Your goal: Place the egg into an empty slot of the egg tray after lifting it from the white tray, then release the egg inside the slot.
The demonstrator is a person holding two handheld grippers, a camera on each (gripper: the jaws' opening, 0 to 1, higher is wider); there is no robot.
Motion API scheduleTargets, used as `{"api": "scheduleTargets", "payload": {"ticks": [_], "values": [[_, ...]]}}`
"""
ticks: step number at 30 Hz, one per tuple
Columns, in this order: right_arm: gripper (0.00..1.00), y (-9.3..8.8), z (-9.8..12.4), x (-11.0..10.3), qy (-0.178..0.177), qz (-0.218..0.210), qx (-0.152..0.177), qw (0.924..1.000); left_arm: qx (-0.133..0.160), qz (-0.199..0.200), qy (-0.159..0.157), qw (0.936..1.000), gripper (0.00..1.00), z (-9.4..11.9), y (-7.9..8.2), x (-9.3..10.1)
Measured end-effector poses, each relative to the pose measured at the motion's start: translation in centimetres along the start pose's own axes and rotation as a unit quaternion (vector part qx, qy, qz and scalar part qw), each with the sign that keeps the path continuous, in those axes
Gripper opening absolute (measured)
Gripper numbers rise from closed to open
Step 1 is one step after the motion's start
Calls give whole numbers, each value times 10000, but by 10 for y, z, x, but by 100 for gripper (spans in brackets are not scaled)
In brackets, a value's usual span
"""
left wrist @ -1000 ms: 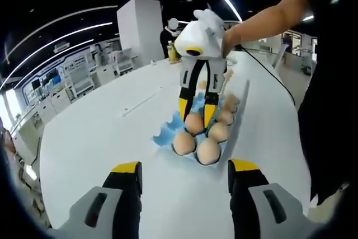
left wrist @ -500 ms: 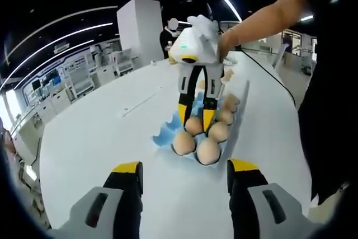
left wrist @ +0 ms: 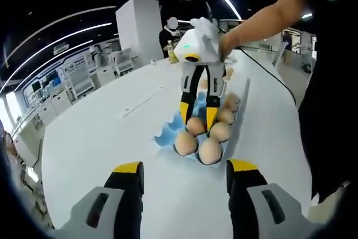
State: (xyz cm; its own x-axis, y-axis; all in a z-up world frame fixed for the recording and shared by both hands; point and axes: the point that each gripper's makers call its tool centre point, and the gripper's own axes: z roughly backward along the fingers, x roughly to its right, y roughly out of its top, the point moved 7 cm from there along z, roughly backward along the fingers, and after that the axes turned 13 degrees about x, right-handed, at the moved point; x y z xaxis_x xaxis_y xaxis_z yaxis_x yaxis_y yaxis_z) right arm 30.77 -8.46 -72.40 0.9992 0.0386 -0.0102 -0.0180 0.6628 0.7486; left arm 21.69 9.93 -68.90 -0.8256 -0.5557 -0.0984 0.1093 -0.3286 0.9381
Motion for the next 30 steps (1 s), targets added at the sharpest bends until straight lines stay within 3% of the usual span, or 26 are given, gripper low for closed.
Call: {"api": "scheduleTargets", "payload": {"ticks": [5, 12, 19, 23, 30], "values": [[26, -5, 20, 7, -254, -366, 233, 9987, 32, 8, 11, 10000, 60, -1, 2, -1], [24, -22, 39, 4, -388, -524, 199, 9977, 54, -4, -47, 10000, 59, -5, 5, 2], [23, -41, 63, 2, -570, -457, 9, 9973, 84, 34, -24, 10000, 59, -6, 6, 2], [23, -59, 76, -1, -624, -545, -273, 9962, 49, 11, -35, 10000, 59, -6, 5, 2], [23, -74, 98, -1, -771, -691, -315, 9941, 49, -3, -57, 10000, 58, -8, 6, 3]]}}
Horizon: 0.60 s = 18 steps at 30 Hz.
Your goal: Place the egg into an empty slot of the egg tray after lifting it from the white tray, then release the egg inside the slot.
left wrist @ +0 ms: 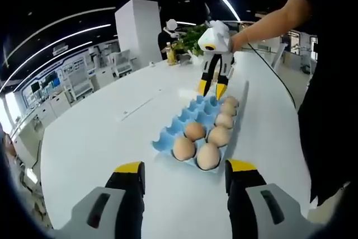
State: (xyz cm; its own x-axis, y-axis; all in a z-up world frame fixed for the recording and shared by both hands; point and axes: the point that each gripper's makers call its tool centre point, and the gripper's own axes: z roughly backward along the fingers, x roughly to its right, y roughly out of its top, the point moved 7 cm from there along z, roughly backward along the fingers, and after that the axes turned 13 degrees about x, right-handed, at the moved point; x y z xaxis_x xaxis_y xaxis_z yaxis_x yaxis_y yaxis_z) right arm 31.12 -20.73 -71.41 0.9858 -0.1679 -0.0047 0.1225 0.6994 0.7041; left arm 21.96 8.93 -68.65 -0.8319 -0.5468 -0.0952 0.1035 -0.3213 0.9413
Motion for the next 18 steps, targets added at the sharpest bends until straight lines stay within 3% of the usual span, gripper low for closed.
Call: {"api": "scheduleTargets", "payload": {"ticks": [7, 18], "values": [[23, -24, 16, 1, -102, -31, -322, 9994, -8, 10, -14, 10000, 58, -1, 0, 1], [23, -40, 31, 4, -225, -112, -483, 9985, -51, -13, -31, 10000, 58, -3, -1, 1]]}}
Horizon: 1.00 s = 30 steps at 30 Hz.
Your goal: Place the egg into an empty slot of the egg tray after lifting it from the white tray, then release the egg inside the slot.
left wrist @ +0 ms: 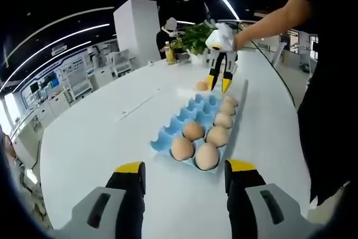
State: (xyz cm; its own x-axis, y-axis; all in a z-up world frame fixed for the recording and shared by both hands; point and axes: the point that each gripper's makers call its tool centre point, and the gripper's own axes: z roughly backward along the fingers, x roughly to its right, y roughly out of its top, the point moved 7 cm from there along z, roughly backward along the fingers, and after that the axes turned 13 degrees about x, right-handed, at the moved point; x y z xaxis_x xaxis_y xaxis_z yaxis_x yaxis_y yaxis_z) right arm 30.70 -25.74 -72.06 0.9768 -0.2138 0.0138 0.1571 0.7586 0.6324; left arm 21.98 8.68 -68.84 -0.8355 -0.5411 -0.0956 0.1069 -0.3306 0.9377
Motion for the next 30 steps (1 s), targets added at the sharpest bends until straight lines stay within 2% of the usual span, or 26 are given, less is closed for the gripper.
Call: {"api": "scheduleTargets", "payload": {"ticks": [7, 9, 14, 20, 26, 30], "values": [[23, -17, 7, 1, -73, 109, -263, 9996, 0, 11, -4, 10000, 57, 0, 0, 1], [23, -24, 13, 4, -173, 204, -364, 9990, 14, 0, 2, 10000, 57, 0, 1, 1], [23, -47, 37, 12, -462, 5, -572, 9973, 8, 9, 5, 10000, 57, 0, 0, 0], [24, -68, 60, 21, -719, -46, -798, 9942, 44, 24, -33, 10000, 57, -3, 2, 1], [25, -74, 64, 29, -839, -69, -849, 9928, 30, -13, -50, 10000, 57, -4, 5, 1], [26, -80, 64, 31, -823, 14, -1096, 9906, 20, -20, -54, 10000, 56, -3, 6, 1]]}}
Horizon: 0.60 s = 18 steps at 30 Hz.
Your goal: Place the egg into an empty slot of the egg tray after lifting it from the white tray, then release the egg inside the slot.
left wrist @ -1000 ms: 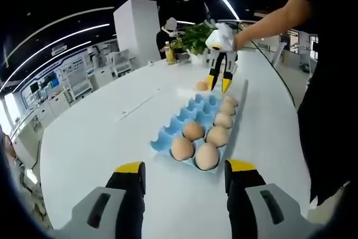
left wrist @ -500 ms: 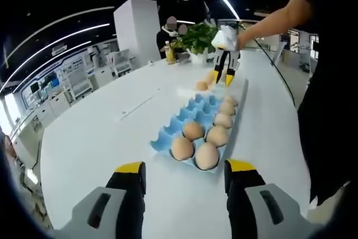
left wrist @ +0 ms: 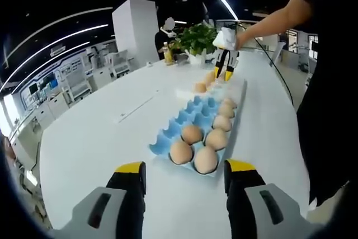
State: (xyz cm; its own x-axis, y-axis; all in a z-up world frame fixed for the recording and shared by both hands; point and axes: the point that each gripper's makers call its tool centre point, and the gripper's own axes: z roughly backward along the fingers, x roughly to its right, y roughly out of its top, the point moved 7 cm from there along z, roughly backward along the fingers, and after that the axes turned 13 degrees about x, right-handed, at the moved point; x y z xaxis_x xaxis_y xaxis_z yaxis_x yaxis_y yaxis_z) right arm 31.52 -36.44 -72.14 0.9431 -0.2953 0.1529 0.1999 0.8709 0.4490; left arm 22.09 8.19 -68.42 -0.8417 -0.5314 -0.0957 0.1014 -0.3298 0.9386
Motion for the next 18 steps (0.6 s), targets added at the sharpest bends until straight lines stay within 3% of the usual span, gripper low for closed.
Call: {"api": "scheduleTargets", "payload": {"ticks": [3, 7, 12, 15, 18], "values": [[27, -3, -4, 1, 43, 78, -82, 9999, -29, 0, -3, 10000, 56, 1, 0, -1], [27, -5, -8, 6, 161, -215, -114, 9996, -53, -9, 30, 10000, 56, 3, 0, -3], [27, -10, -8, 9, 395, -323, 64, 9987, -58, -12, 53, 10000, 55, 4, 2, -3], [27, -8, -8, 5, 203, -541, 5, 9983, -24, -4, 88, 10000, 55, 4, 3, -4], [26, -6, -7, 0, 49, -318, -38, 9995, -10, -2, 80, 10000, 55, 4, 2, -3]]}}
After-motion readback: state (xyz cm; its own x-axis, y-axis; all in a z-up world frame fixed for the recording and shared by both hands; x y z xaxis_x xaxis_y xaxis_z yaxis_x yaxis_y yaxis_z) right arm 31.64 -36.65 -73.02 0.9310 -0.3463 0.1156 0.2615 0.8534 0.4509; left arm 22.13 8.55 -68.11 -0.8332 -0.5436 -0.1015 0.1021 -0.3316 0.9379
